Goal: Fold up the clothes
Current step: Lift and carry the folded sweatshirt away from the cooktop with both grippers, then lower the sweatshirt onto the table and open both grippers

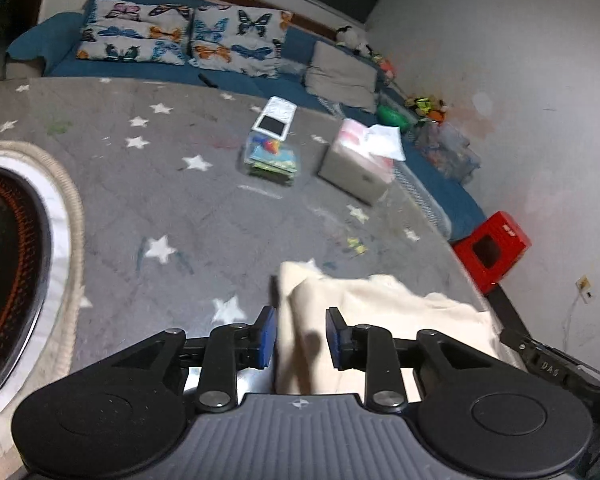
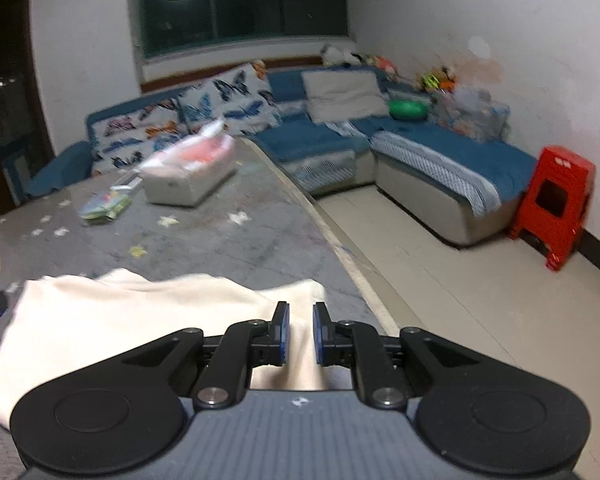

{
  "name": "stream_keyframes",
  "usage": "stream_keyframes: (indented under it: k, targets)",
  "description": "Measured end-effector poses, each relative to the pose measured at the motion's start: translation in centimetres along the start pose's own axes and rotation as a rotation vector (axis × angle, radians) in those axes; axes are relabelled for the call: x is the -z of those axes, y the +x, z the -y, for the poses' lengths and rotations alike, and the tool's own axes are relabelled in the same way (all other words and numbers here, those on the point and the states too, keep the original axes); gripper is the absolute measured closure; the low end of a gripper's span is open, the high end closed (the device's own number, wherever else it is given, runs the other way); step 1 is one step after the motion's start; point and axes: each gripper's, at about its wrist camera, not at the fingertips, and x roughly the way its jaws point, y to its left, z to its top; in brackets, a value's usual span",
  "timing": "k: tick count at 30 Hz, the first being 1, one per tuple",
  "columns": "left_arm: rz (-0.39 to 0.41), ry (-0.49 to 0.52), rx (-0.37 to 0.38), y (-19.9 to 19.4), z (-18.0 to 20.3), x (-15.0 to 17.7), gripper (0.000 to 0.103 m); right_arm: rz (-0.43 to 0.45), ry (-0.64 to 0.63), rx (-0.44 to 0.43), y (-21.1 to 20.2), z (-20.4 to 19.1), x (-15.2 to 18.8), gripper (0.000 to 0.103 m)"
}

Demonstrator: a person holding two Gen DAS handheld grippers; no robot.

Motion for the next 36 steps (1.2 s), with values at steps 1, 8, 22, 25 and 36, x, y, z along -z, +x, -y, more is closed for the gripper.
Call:
stream_keyframes:
  k: [1, 8, 22, 25, 36]
  targets:
    - [0.0, 0.007, 0.007, 0.2, 0.3, -0.1, 0.075, 0.0, 0.001, -0.021, 0.0, -0.3, -0.1, 0.092]
    - [-0.017, 0.056, 0.048, 2.5, 2.6, 0.1, 0.075, -0.042, -0.013, -0.073, 2.0, -1.7, -0.5, 0.09]
    - [-0.037, 0.149, 0.091, 6.2, 5.7, -0.8, 0.075, -0.037, -0.043, -0.09, 3.2, -3.6, -1.2, 0.089]
    - [-0.054, 0.153, 0.078, 7.0, 5.7, -0.5, 0.075, -0.051, -0.05, -0.086, 3.9, -3.8, -1.0, 0.088]
    - [-0.036, 0.187, 0.052, 5.5, 6.5, 0.3, 0.063, -0.037, -0.046, -0.091, 1.5, -3.4, -0.5, 0.066]
